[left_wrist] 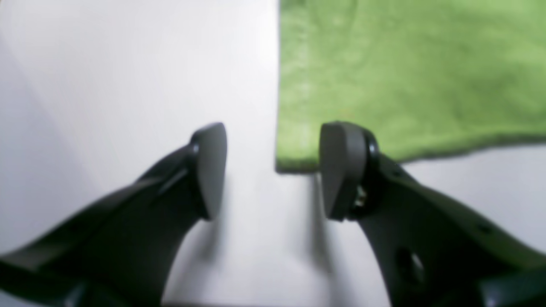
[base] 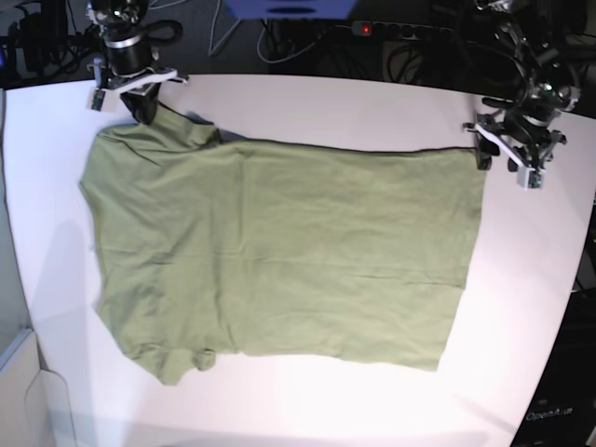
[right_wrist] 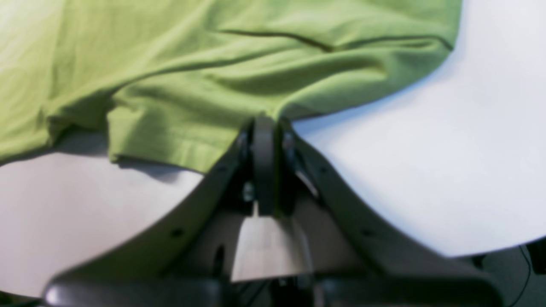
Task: Fold the T-shirt properly
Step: 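Close both grippers on the shoulder edges of the green shirt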
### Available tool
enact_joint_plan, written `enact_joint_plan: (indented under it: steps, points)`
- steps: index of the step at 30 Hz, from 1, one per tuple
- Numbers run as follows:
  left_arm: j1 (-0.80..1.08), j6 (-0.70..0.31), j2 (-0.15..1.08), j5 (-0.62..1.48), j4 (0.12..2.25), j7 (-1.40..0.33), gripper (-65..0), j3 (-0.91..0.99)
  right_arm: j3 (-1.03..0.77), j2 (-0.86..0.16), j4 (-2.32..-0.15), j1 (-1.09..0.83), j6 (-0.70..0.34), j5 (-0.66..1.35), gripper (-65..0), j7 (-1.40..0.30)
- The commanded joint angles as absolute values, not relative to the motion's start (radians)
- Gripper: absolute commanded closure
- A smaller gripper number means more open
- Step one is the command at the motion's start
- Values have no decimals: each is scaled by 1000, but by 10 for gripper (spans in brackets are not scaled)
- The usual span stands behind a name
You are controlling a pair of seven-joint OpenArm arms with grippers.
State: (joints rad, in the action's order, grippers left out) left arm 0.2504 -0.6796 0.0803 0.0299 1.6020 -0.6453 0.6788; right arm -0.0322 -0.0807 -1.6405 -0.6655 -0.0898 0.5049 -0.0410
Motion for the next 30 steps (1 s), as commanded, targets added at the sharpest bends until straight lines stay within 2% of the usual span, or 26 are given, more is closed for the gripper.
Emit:
enact_joint_plan:
  steps: [1,24,27,30]
  points:
    - [242,-682,90,42,1590,-634,-337,684,-35,-85,-1647,-676,-97,501,-12,-48]
    - [246,-684,48,42,1488,-636,-331,674,-33,-87,-1647,-676,-97,499,-12,-50]
    - [257,-698,48,42,1488,-639,-276,634,-33,-87,-1647,-676,-97,499,-12,-50]
    - [260,-698,48,42,1488,-684,-194,625,-33,-87,-1647,-676,-97,499,-12,-50]
